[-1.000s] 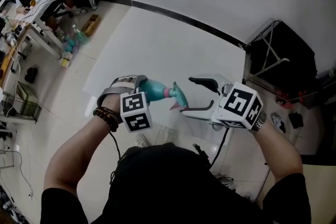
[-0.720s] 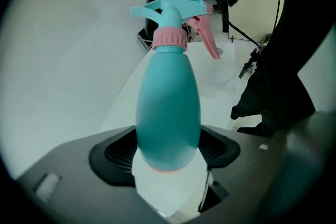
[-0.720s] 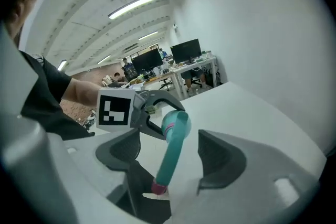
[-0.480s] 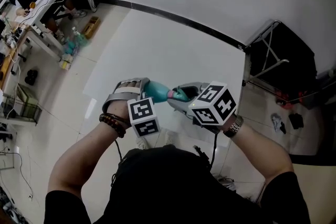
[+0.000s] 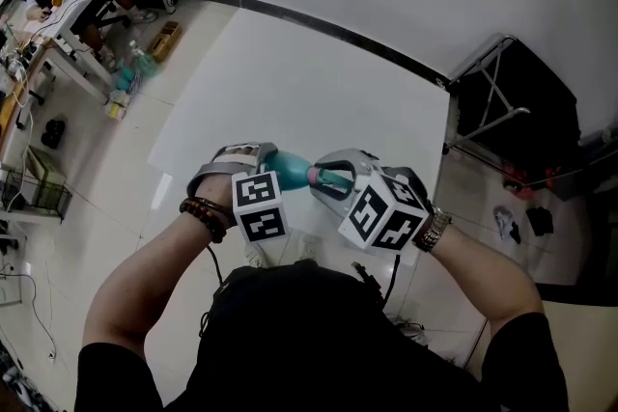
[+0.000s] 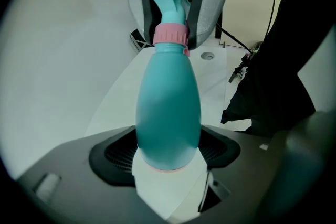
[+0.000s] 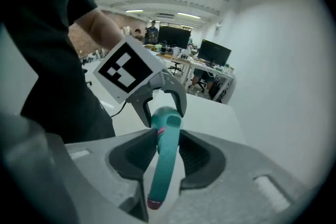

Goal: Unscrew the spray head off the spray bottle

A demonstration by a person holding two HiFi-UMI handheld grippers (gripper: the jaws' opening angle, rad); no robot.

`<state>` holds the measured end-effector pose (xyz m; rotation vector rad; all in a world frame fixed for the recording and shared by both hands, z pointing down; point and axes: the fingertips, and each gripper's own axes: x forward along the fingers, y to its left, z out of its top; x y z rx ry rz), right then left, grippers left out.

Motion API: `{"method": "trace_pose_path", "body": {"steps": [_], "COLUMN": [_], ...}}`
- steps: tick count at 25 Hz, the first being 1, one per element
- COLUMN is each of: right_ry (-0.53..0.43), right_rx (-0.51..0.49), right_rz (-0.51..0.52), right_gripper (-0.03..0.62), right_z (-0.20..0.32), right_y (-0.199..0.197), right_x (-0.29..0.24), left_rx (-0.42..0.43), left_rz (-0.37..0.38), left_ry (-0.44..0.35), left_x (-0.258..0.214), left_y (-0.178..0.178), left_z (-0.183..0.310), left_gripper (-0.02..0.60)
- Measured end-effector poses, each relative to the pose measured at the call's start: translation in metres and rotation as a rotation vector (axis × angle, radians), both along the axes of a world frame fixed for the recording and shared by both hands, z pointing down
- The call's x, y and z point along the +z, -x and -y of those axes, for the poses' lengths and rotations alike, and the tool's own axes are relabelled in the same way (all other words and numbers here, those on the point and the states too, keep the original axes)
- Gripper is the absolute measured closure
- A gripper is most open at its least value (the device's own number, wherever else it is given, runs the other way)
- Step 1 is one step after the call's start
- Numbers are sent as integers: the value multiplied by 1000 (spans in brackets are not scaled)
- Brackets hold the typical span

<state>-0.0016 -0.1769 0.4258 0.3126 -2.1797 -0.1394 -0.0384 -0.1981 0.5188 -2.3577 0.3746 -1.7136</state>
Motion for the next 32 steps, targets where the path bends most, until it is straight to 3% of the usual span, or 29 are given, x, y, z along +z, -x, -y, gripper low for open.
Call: {"method": "trace_pose_path", "body": {"steps": [3, 6, 32], "right_ry": [-103, -121, -121], "right_rx": [-111, -149, -49], "right_rz": [-87, -116, -69], "right_gripper": [471, 471, 471], "right_z": [-5, -7, 4], "right_y": [-5, -8, -61], "right_x": [3, 4, -38], "left_rx": [10, 9, -80], "left_rz": [-3, -9, 1], "left_ry": [16, 24, 34], "left_x": [3, 7, 43], "left_y": [-1, 1, 30], "left_z": [-1, 1, 31], "left_gripper": [195, 195, 193]}}
